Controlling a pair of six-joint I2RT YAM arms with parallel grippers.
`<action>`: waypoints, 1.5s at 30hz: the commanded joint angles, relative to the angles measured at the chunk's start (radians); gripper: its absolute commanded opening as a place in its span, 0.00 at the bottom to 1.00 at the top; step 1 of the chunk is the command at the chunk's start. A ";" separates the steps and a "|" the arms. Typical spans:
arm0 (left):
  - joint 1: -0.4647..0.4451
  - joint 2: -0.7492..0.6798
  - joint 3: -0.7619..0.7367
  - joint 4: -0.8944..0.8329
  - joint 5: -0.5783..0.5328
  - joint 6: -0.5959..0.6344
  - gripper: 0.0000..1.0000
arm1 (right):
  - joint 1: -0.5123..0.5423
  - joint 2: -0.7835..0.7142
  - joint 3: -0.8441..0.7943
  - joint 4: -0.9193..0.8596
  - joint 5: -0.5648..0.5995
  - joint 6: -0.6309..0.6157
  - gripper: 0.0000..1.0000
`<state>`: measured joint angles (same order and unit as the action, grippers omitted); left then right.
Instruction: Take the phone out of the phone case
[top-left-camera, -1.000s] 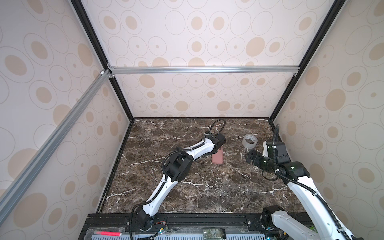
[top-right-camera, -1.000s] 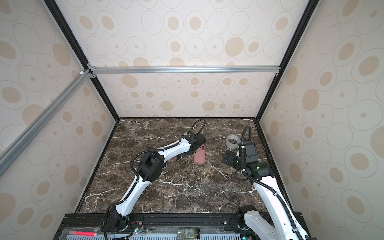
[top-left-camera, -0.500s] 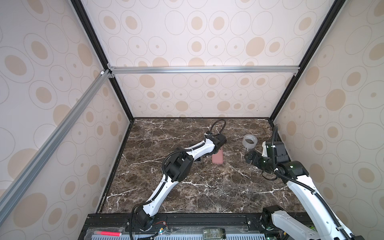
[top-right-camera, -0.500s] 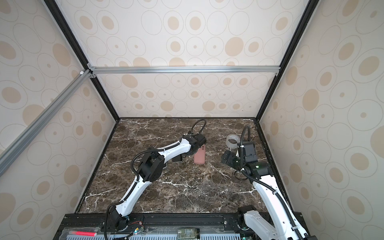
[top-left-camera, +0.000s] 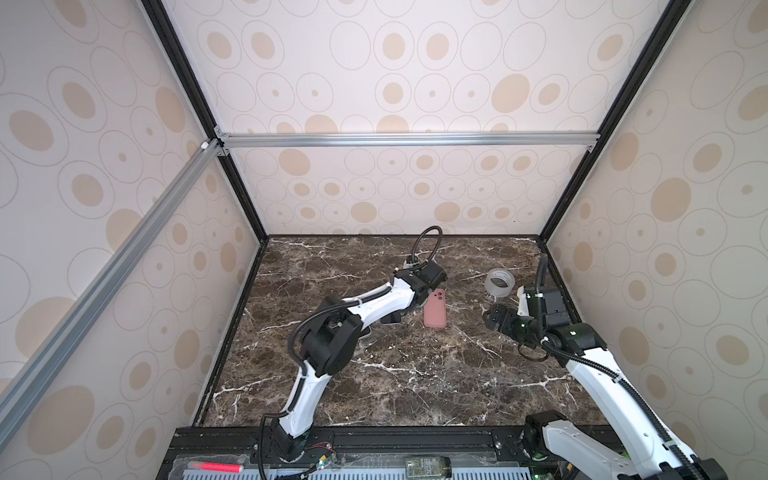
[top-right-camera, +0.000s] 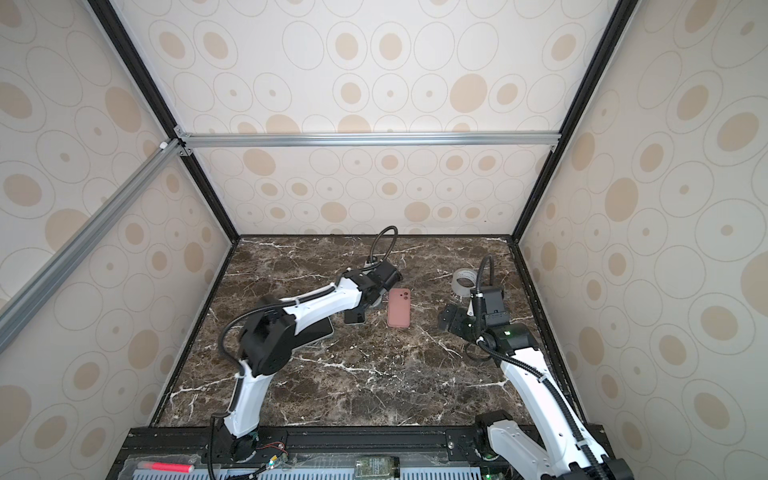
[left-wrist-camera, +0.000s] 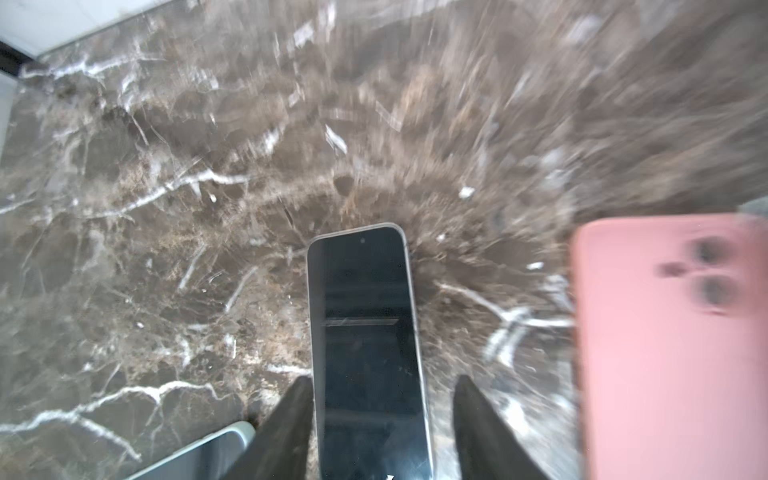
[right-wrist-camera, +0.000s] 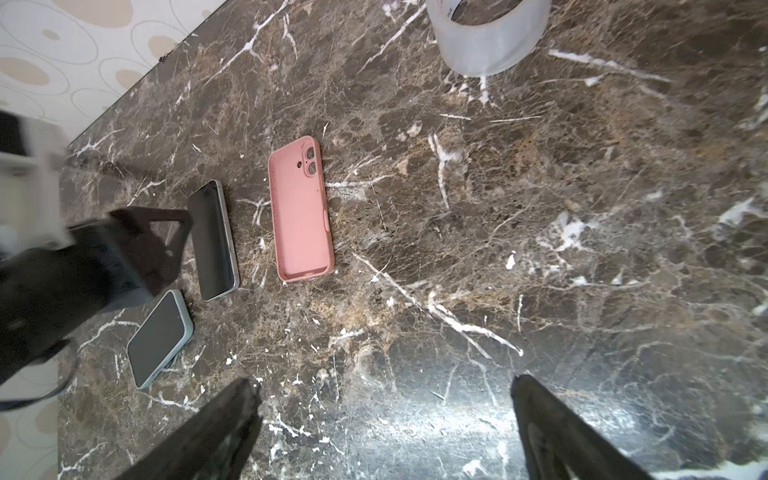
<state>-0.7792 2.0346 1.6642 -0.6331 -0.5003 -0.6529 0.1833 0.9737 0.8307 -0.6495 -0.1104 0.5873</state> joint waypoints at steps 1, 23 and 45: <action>0.033 -0.185 -0.153 0.229 0.096 -0.005 0.69 | 0.034 0.074 0.006 0.048 -0.024 -0.009 0.88; 0.447 -0.736 -0.844 0.612 0.658 0.030 0.99 | 0.179 0.974 0.567 0.004 -0.051 -0.075 0.54; 0.478 -0.722 -0.873 0.619 0.723 0.015 0.99 | 0.202 1.139 0.720 -0.039 -0.075 -0.090 0.28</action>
<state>-0.3092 1.3075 0.8001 -0.0284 0.2089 -0.6464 0.3664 2.0865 1.5158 -0.6594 -0.1761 0.5037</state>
